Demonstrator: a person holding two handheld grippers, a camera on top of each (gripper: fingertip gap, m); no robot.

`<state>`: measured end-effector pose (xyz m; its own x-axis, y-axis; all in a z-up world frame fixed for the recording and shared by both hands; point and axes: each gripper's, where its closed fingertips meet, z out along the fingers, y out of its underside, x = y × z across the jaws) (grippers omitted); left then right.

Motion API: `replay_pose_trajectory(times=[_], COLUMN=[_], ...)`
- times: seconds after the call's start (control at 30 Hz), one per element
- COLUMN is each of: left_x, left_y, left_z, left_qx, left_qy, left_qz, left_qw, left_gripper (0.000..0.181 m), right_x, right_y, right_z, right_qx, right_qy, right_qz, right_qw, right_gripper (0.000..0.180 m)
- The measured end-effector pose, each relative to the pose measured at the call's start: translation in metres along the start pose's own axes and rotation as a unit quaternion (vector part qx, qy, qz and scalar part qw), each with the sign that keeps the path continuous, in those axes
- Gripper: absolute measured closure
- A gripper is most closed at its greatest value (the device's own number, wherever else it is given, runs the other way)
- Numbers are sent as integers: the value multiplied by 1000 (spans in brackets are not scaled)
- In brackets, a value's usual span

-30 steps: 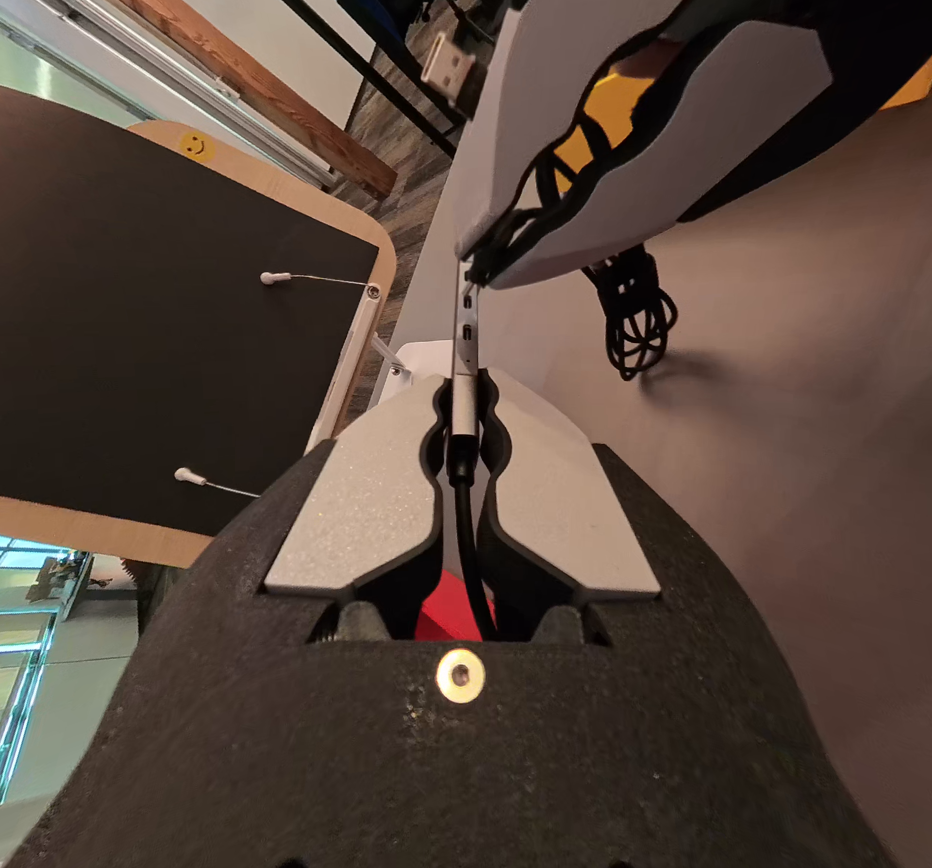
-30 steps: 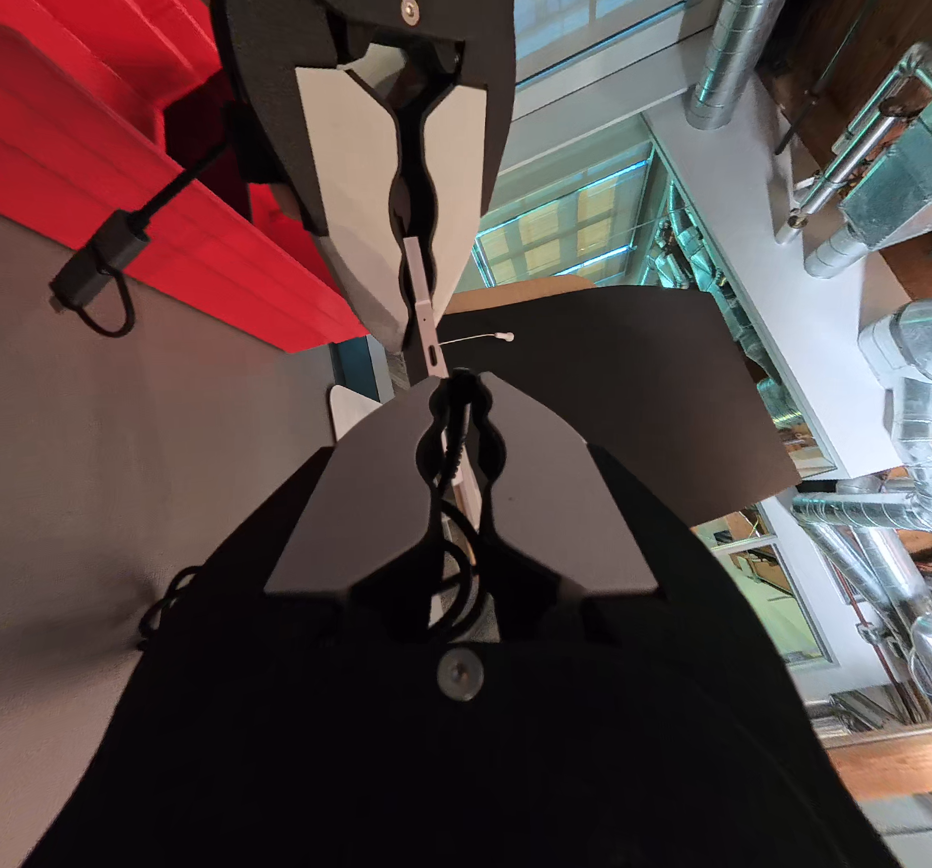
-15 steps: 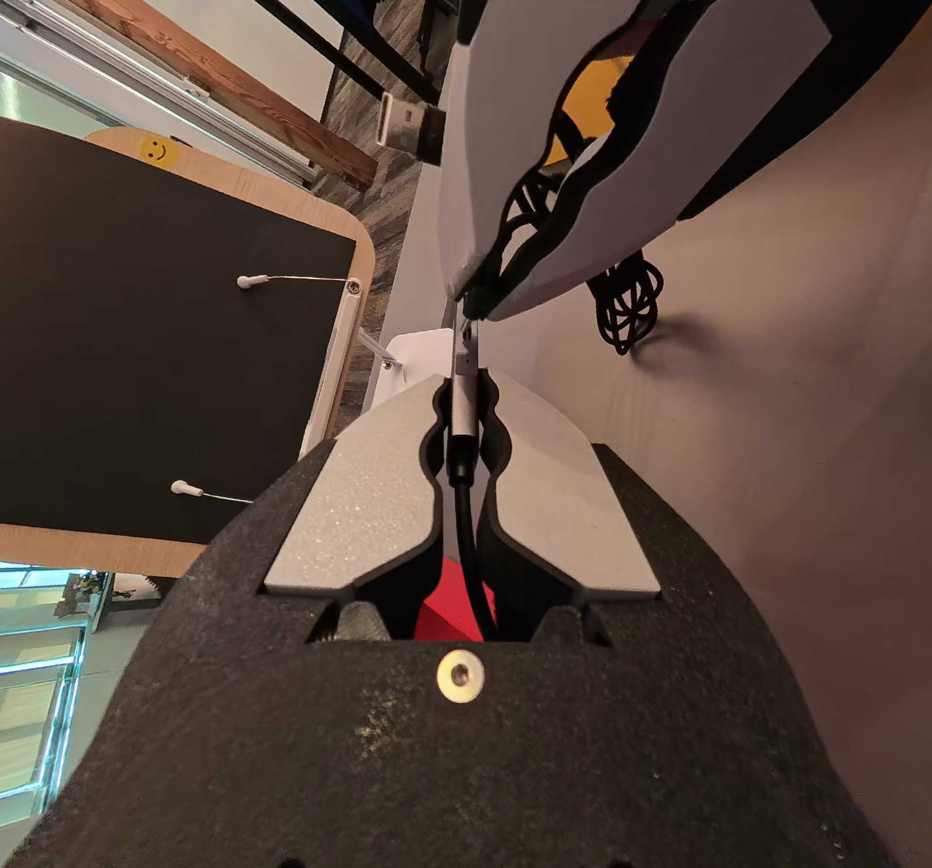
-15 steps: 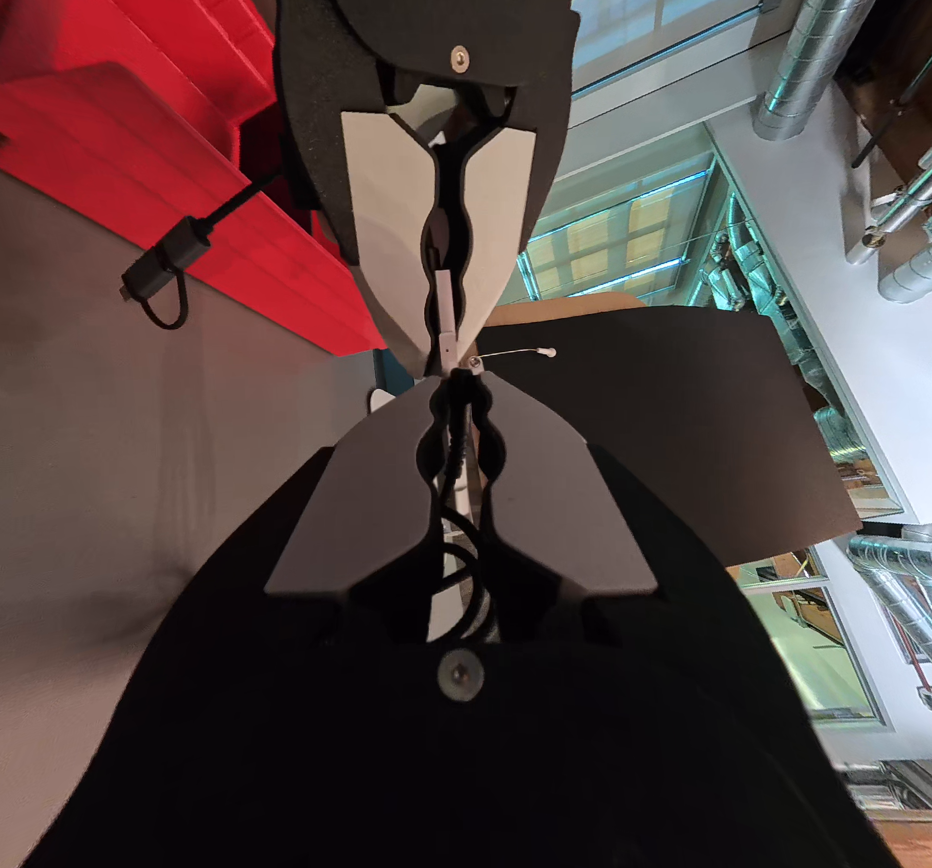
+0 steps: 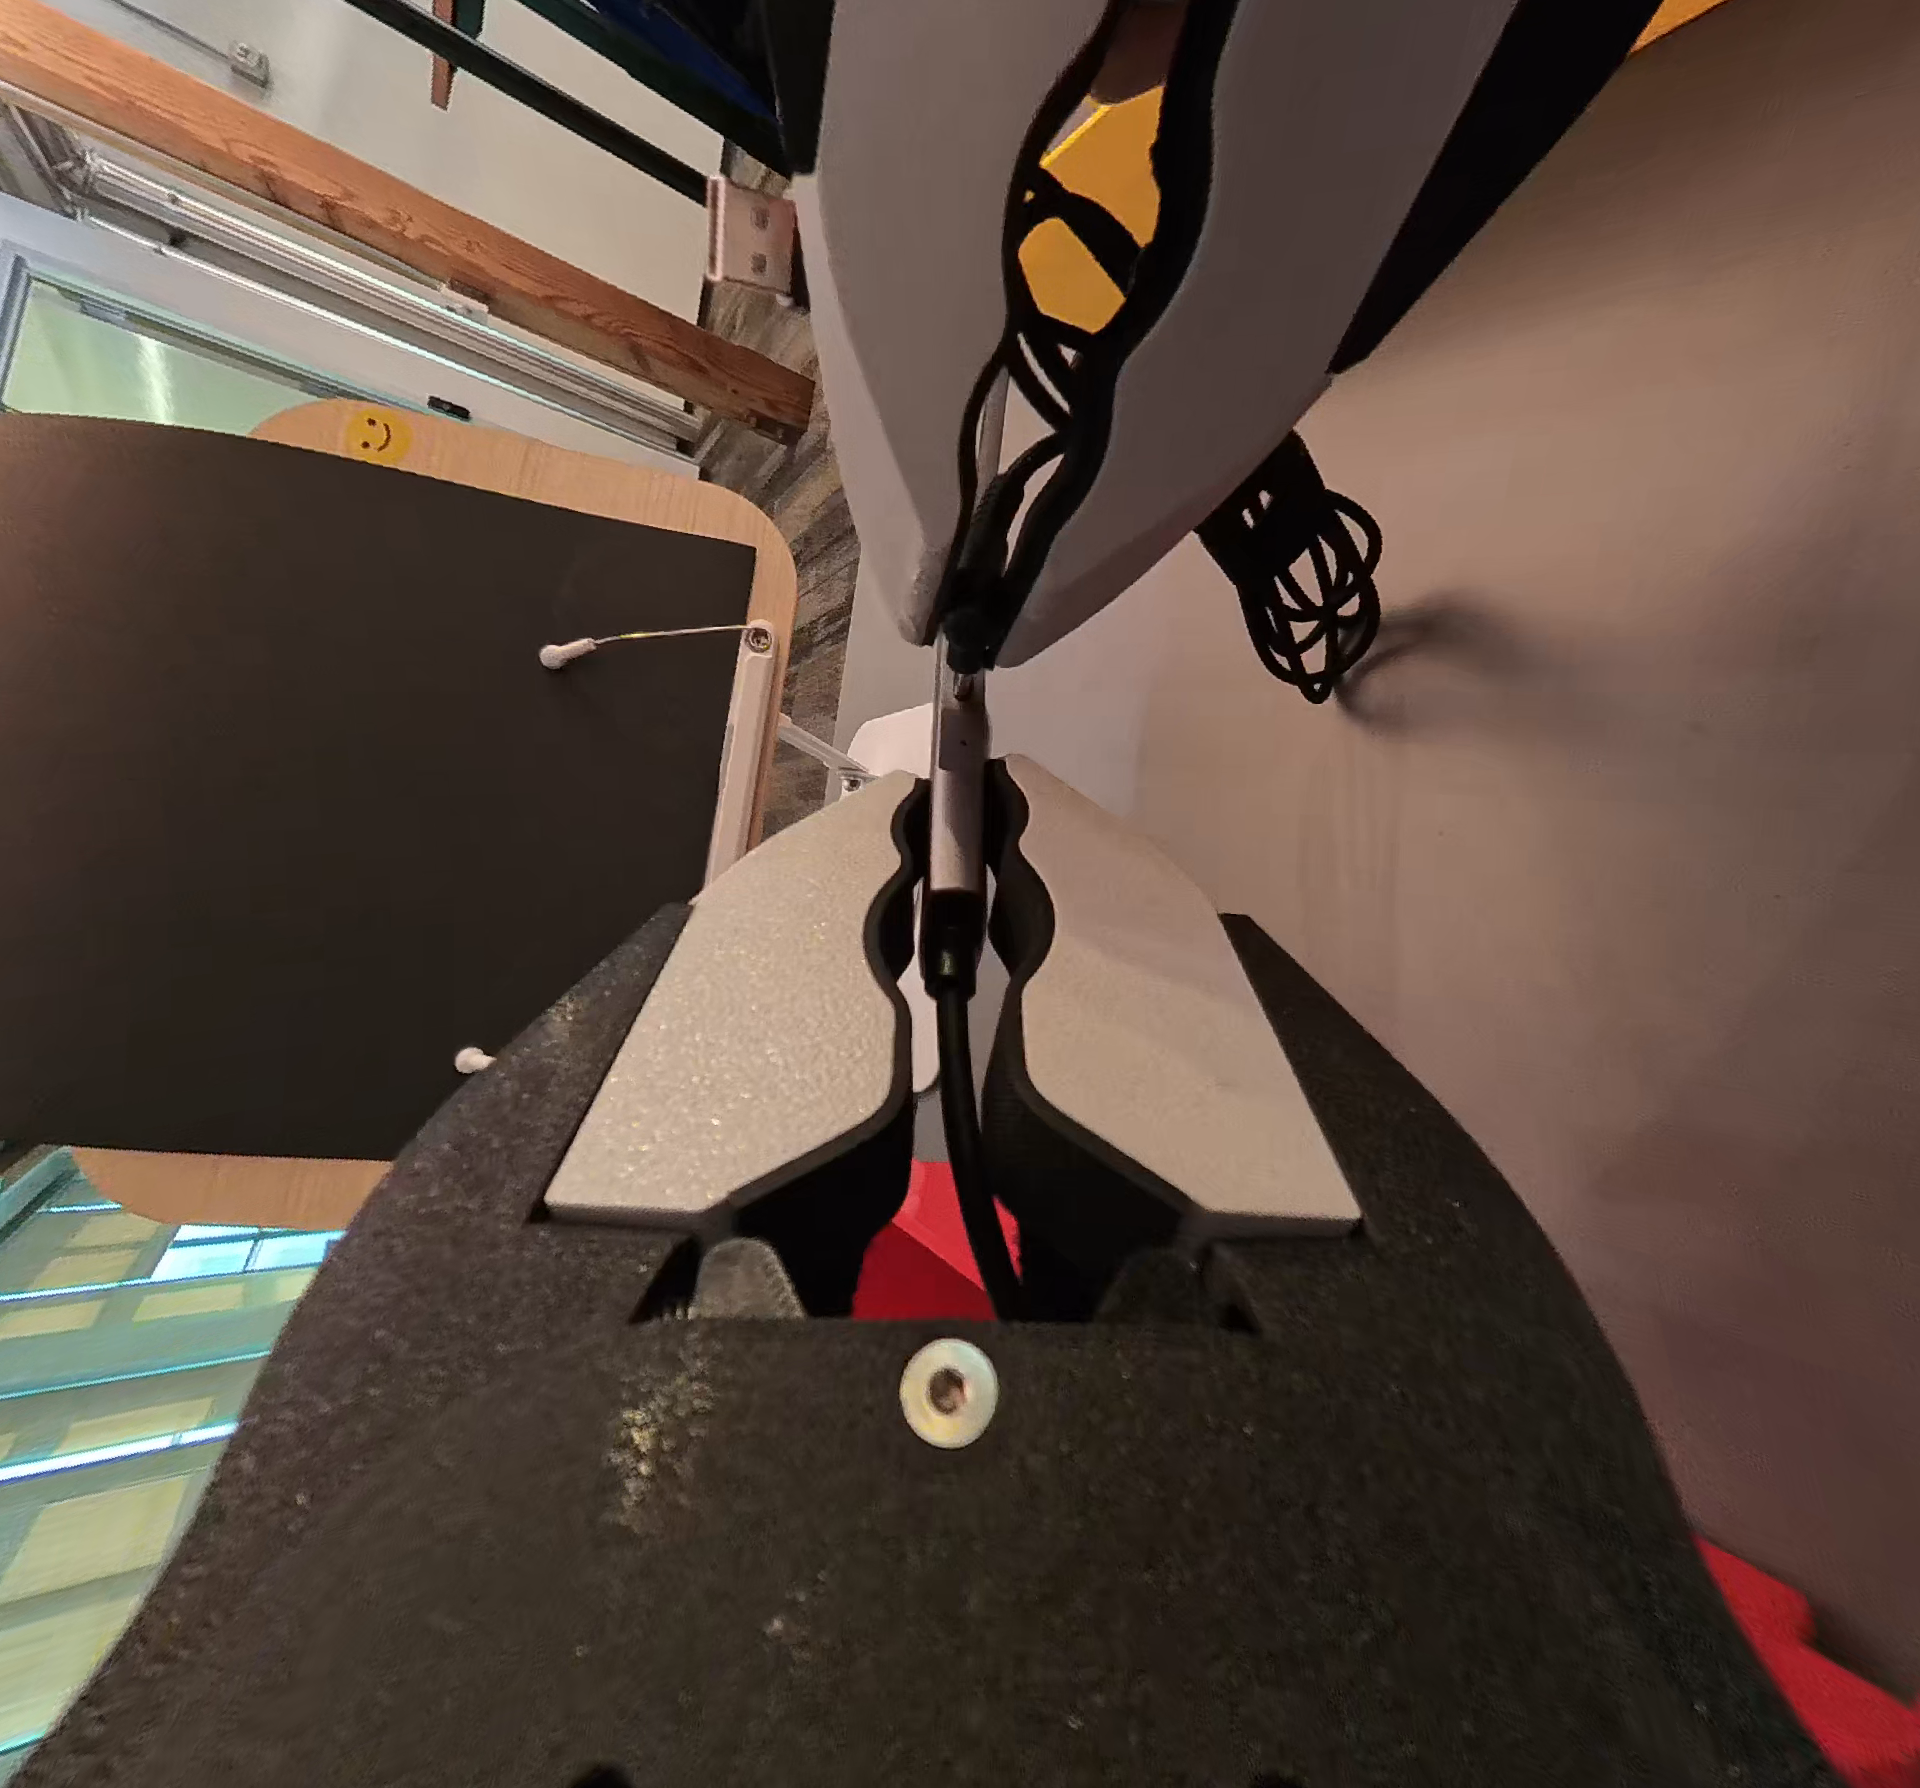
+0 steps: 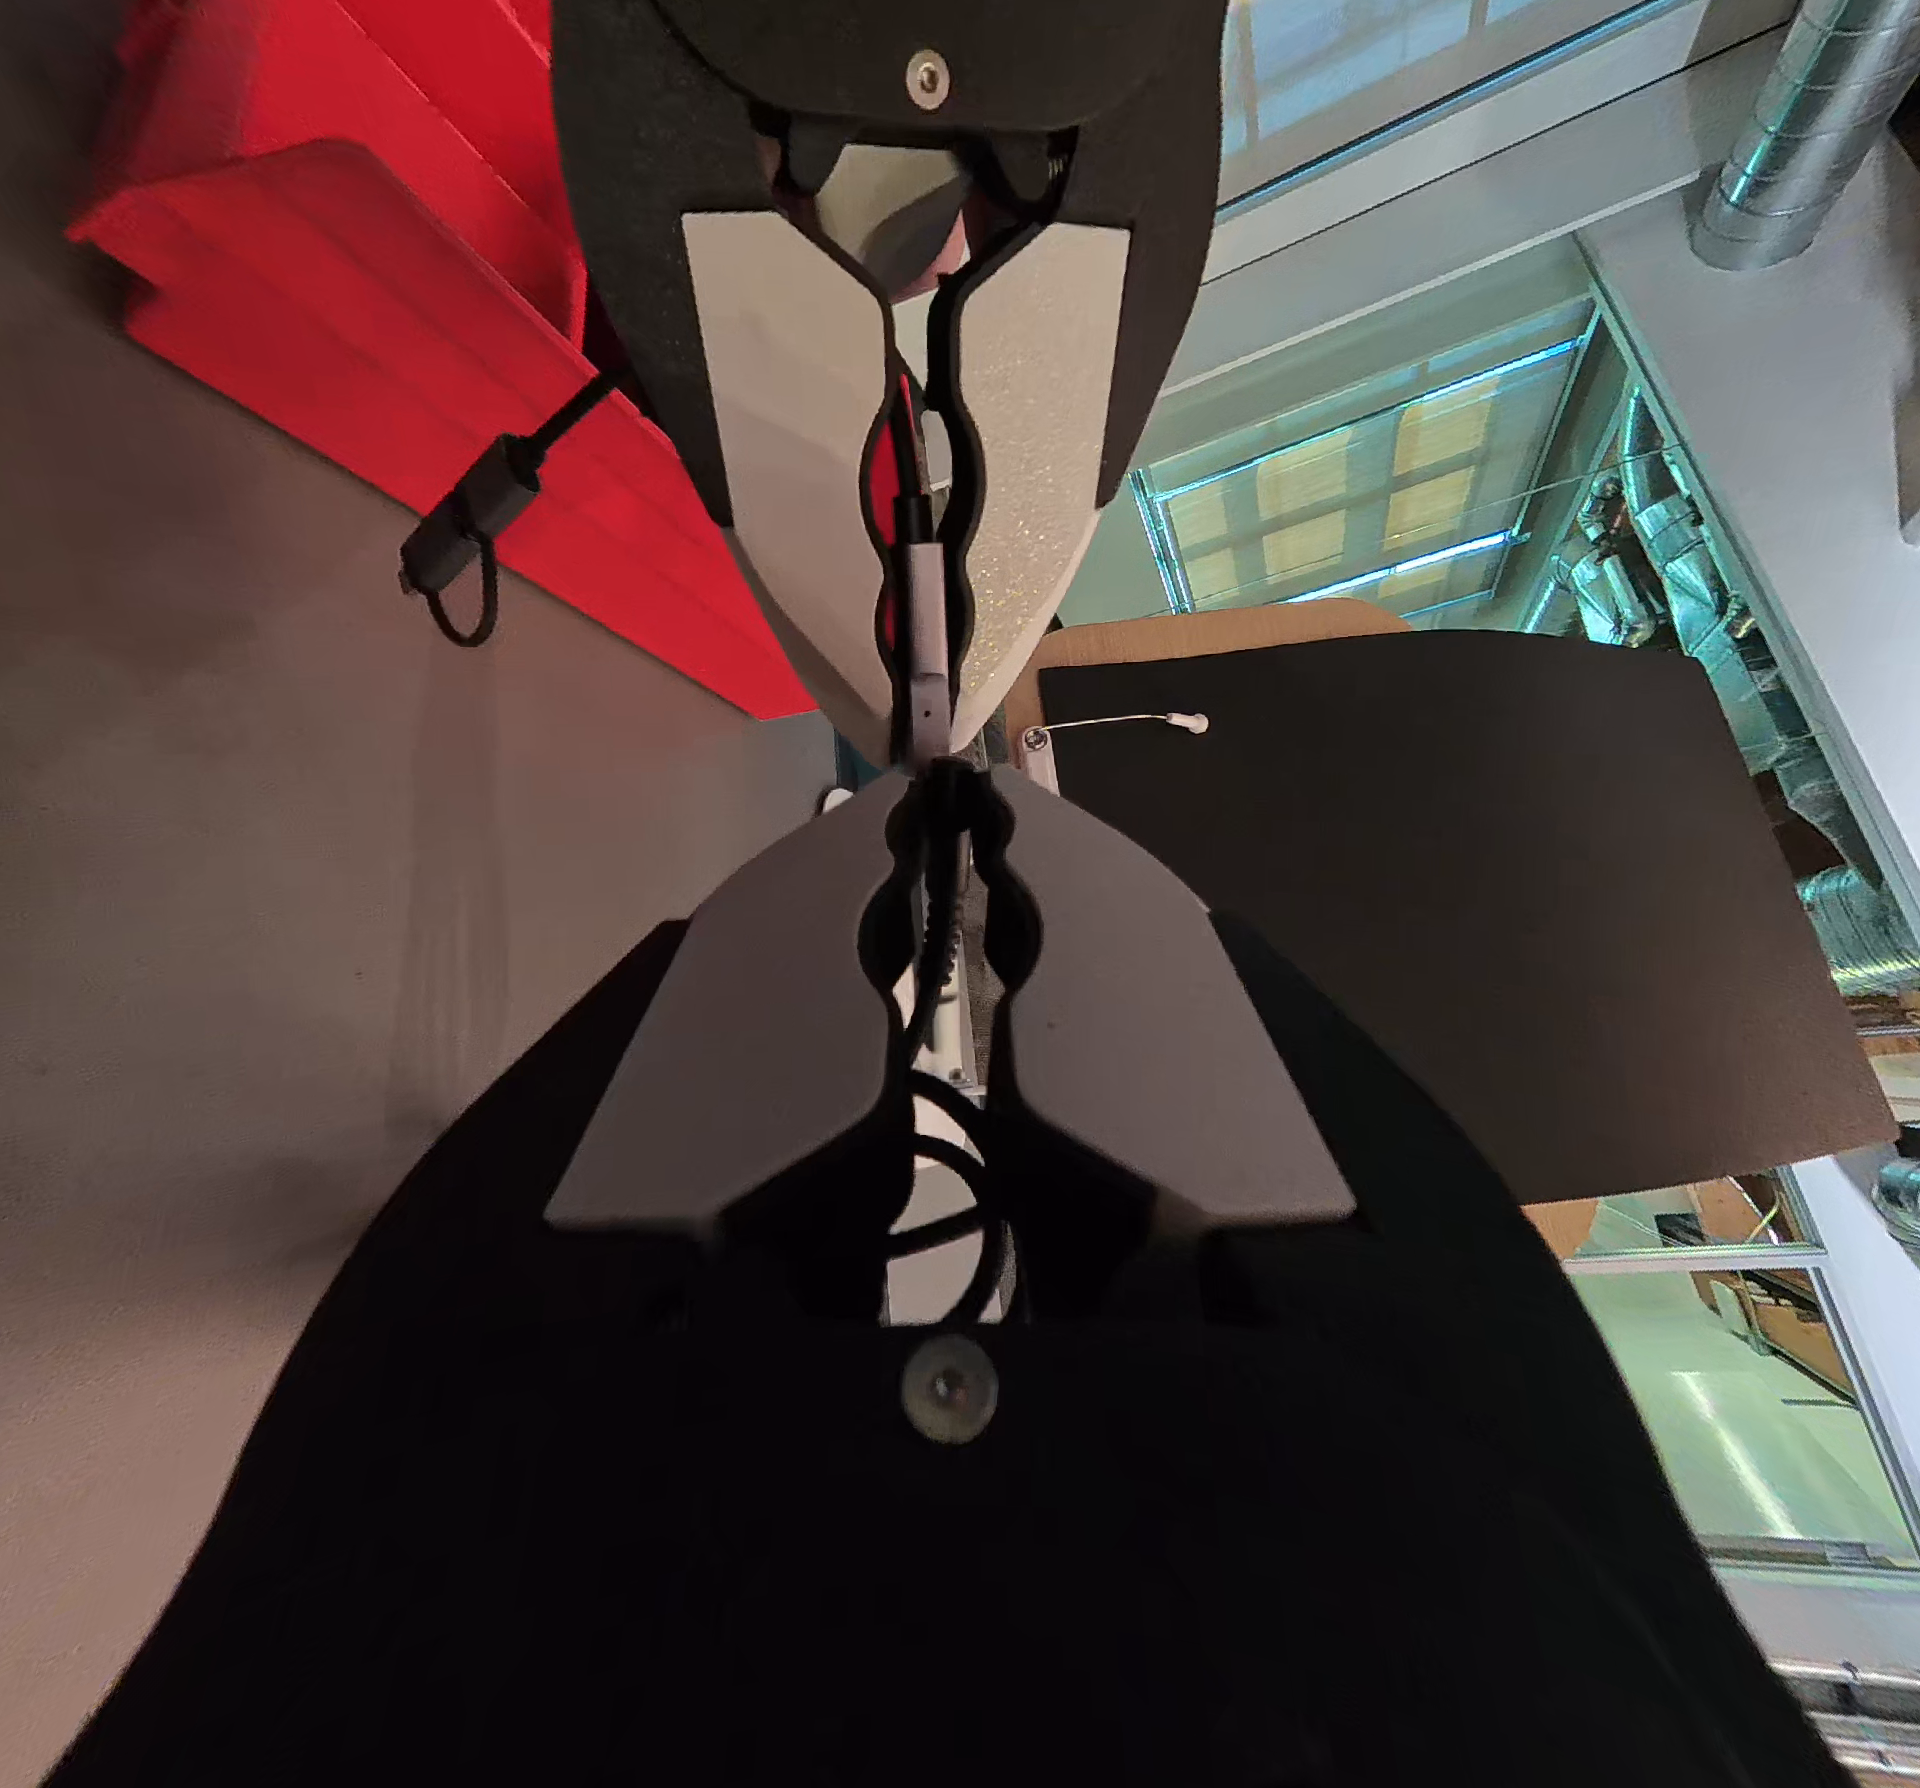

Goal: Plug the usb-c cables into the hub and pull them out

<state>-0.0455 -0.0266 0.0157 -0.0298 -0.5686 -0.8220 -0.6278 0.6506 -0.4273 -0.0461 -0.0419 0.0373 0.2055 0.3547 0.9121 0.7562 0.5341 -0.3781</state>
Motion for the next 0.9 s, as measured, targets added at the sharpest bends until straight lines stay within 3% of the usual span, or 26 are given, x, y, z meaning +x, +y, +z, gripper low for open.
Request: replay_pose_trajectory(times=[0.33,0.5,0.77,0.9], left_x=[0,4,4,2], left_y=[0,-6,-18,-17], left_z=[-1,-2,-10,-9], left_qx=[-8,3,59,46], left_qy=[-14,-12,0,-9], left_qz=[38,59,29,33], left_qw=[999,998,998,998], left_gripper=[172,172,172,172], right_x=[-3,-6,-2,0], right_y=[-1,-2,-10,-6], right_z=[2,-3,-12,-10], right_qx=[-9,2,35,20], right_qy=[-12,-8,-17,-11], right_qz=[7,-50,-33,-36], right_qw=[1000,999,999,999], right_gripper=[170,170,170,169])
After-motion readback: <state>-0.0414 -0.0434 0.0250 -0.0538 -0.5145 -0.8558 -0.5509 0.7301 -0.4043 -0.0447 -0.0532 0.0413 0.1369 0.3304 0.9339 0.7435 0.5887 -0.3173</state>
